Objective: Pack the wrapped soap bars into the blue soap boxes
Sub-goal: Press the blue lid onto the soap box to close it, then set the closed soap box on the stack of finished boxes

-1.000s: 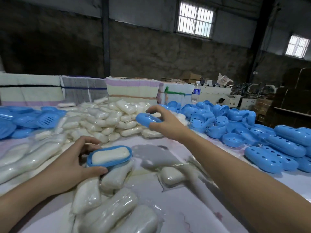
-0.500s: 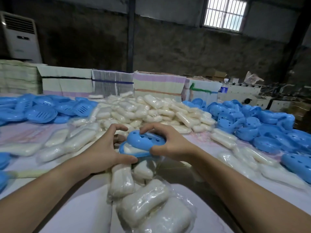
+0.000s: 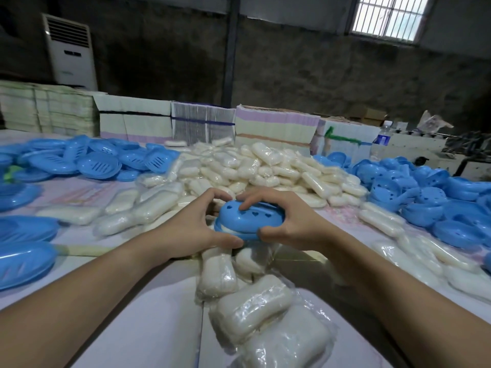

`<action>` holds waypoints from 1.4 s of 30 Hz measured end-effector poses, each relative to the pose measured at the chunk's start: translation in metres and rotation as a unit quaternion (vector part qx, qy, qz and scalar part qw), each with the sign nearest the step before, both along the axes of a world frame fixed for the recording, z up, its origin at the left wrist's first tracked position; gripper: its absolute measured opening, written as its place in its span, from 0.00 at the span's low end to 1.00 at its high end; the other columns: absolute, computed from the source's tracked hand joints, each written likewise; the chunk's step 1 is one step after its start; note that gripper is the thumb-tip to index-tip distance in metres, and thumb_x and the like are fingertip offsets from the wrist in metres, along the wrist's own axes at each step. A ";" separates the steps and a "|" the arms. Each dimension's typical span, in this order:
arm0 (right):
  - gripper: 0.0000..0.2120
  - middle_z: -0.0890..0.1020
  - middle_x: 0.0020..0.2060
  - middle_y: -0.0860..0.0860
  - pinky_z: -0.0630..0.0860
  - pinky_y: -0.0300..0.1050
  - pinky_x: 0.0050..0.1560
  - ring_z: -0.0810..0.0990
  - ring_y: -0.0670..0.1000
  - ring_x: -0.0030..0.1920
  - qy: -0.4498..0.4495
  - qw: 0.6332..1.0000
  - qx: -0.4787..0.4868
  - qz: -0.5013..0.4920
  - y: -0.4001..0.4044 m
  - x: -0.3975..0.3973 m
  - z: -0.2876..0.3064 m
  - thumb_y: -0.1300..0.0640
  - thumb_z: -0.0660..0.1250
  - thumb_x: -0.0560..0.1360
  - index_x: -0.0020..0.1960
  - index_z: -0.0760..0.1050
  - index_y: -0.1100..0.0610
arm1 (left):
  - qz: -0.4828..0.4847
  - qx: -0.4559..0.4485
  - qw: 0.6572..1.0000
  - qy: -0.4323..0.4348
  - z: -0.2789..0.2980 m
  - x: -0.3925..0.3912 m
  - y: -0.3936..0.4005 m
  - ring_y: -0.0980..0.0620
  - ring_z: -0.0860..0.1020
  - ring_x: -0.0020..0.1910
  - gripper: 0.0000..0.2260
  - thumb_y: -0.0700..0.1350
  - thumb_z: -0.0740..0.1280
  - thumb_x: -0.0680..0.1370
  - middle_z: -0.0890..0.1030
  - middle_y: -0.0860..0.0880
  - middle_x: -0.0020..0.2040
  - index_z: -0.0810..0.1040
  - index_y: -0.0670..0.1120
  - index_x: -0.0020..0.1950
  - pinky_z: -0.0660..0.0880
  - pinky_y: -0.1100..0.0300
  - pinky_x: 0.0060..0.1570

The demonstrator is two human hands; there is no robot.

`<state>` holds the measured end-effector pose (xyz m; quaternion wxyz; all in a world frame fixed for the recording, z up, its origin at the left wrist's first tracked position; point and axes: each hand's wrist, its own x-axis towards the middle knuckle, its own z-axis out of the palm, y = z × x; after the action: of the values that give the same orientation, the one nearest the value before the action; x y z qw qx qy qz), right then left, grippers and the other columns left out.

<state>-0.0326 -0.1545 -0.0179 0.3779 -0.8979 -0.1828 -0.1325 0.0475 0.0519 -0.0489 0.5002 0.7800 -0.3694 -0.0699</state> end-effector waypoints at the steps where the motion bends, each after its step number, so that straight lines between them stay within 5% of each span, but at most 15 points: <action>1: 0.21 0.79 0.61 0.46 0.75 0.44 0.62 0.78 0.45 0.60 0.001 1.000 0.007 0.003 0.000 0.000 0.000 0.62 0.70 0.62 0.52 0.79 0.44 | -0.003 -0.001 1.000 -0.002 0.000 0.000 0.001 0.60 0.80 0.54 0.30 0.59 0.80 0.55 0.82 0.54 0.54 0.72 0.68 0.53 0.76 0.60 0.57; 6: 0.20 0.78 0.60 0.44 0.76 0.46 0.60 0.78 0.45 0.59 0.018 1.000 -0.010 0.012 0.003 0.000 0.000 0.61 0.71 0.64 0.53 0.79 0.46 | -0.010 0.004 1.000 -0.001 0.002 -0.001 0.003 0.61 0.80 0.54 0.30 0.58 0.80 0.57 0.83 0.55 0.54 0.74 0.63 0.56 0.76 0.62 0.56; 12: 0.21 0.76 0.60 0.43 0.77 0.48 0.58 0.77 0.44 0.57 0.026 0.998 -0.054 0.004 0.005 0.000 0.001 0.56 0.71 0.64 0.55 0.76 0.41 | -0.014 0.006 0.999 -0.030 0.002 0.000 0.003 0.60 0.79 0.57 0.26 0.45 0.82 0.66 0.82 0.56 0.56 0.75 0.54 0.60 0.75 0.60 0.60; 15: 0.27 0.73 0.62 0.40 0.73 0.39 0.61 0.74 0.41 0.62 -0.003 0.995 -0.096 0.005 0.002 -0.004 0.001 0.50 0.72 0.63 0.61 0.71 0.38 | -0.008 0.014 0.999 -0.039 0.003 0.000 0.003 0.60 0.79 0.56 0.26 0.49 0.81 0.67 0.82 0.55 0.56 0.75 0.54 0.61 0.74 0.61 0.59; 19: 0.29 0.76 0.60 0.42 0.74 0.43 0.60 0.76 0.40 0.59 -0.043 0.992 -0.107 -0.046 -0.010 -0.009 -0.001 0.55 0.76 0.64 0.62 0.72 0.42 | 0.013 0.015 0.999 -0.036 0.003 -0.001 0.001 0.62 0.79 0.55 0.28 0.57 0.77 0.65 0.81 0.56 0.56 0.74 0.57 0.62 0.75 0.63 0.58; 27: 0.24 0.80 0.54 0.41 0.77 0.49 0.56 0.79 0.44 0.54 -0.089 0.987 -0.111 -0.080 -0.013 -0.007 -0.006 0.59 0.75 0.67 0.61 0.77 0.49 | 0.042 -0.008 0.985 -0.168 -0.002 -0.003 0.000 0.62 0.77 0.57 0.22 0.47 0.79 0.70 0.80 0.60 0.57 0.76 0.57 0.61 0.74 0.62 0.56; 42: 0.24 0.78 0.52 0.35 0.77 0.45 0.57 0.77 0.41 0.53 -0.108 0.980 -0.116 -0.119 -0.013 -0.008 -0.007 0.54 0.75 0.66 0.60 0.76 0.41 | 0.067 0.012 0.967 -0.245 -0.005 0.006 0.004 0.61 0.75 0.56 0.20 0.53 0.78 0.70 0.79 0.64 0.54 0.77 0.59 0.60 0.73 0.54 0.56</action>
<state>-0.0405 -0.1676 -0.0252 0.2309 -0.9313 -0.1282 -0.2511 0.0530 0.0562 -0.0534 0.3884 0.8022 -0.4270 0.1523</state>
